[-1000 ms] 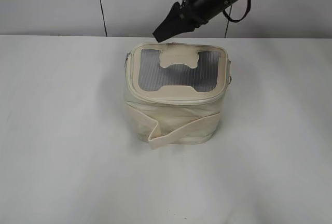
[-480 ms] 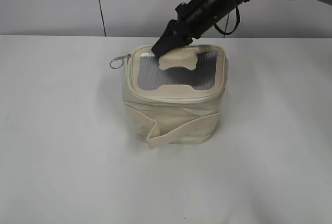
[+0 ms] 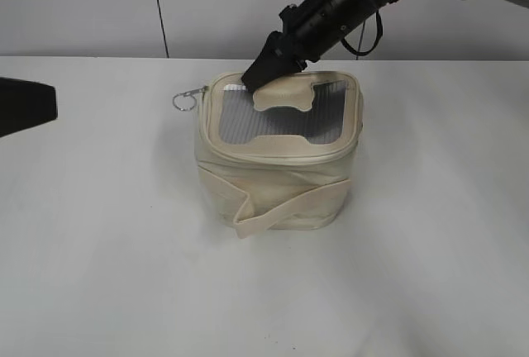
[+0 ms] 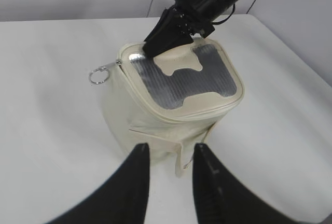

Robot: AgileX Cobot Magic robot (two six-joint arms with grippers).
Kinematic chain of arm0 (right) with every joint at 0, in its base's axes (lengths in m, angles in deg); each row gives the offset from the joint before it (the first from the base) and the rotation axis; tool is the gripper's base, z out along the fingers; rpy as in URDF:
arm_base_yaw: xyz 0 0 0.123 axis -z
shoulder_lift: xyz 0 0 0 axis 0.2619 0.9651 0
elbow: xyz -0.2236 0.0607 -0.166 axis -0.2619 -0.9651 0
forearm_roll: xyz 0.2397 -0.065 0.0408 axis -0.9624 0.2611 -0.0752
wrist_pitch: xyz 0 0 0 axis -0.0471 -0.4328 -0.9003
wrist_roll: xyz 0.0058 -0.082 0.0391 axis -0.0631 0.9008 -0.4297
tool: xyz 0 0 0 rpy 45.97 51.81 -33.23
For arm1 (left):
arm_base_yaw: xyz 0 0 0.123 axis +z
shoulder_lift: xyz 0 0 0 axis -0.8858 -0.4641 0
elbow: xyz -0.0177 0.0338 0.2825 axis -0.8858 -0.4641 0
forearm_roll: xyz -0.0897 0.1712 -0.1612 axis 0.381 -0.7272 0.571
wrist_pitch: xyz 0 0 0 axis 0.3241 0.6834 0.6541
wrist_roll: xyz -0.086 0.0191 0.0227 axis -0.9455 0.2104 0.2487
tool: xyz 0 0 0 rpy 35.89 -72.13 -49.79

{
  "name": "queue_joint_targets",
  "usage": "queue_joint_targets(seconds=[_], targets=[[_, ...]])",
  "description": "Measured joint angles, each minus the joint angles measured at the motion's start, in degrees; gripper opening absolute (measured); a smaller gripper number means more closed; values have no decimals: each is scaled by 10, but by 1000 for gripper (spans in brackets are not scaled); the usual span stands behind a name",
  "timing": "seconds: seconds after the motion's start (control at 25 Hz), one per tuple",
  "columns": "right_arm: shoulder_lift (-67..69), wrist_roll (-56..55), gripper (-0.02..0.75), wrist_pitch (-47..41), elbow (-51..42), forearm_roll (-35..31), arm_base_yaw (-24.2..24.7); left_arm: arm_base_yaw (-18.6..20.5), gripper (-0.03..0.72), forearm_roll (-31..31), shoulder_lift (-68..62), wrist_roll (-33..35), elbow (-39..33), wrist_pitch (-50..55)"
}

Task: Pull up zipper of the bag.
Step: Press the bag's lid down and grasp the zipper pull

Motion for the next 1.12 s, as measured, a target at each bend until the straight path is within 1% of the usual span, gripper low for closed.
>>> queue_joint_targets(seconds=[0.04, 0.08, 0.16, 0.24, 0.32, 0.36, 0.4, 0.44, 0.48, 0.52, 0.56, 0.64, 0.76, 0.88, 1.0, 1.12], targets=[[0, 0, 64, 0, 0, 0, 0, 5, 227, 32, -11, 31, 0, -4], [0, 0, 64, 0, 0, 0, 0, 13, 227, 77, -24, 67, 0, -8], [0, 0, 64, 0, 0, 0, 0, 33, 226, 172, -64, 169, 1, -5], [0, 0, 64, -1, 0, 0, 0, 77, 225, 270, -98, 276, 11, 31], [0, 0, 64, -1, 0, 1, 0, 144, 225, 371, -139, 412, 33, 103], [0, 0, 64, -1, 0, 1, 0, 205, 225, 429, -175, 483, 49, 156], [0, 0, 64, -1, 0, 1, 0, 255, 225, 471, -205, 539, 63, 215], [0, 0, 64, -1, 0, 1, 0, 315, 228, 506, -239, 599, 83, 262], [0, 0, 64, -1, 0, 1, 0, 356, 233, 531, -282, 654, 104, 296], [0, 0, 64, -1, 0, 1, 0, 390, 244, 546, -325, 700, 122, 316], [0, 0, 63, -1, 0, 1, 0, 406, 255, 554, -366, 763, 136, 326], [0, 0, 63, -2, 1, 2, 0, 403, 274, 559, -430, 860, 151, 329], [0, 0, 63, -3, 2, 2, 0, 358, 307, 561, -501, 982, 160, 285], [0, 0, 63, -3, 2, 2, 0, 314, 369, 572, -531, 1054, 160, 219], [0, 0, 63, -3, 2, 2, 0, 274, 428, 625, -546, 1129, 160, 166], [0, 0, 63, -3, 2, 2, 0, 249, 445, 690, -562, 1205, 161, 144]])
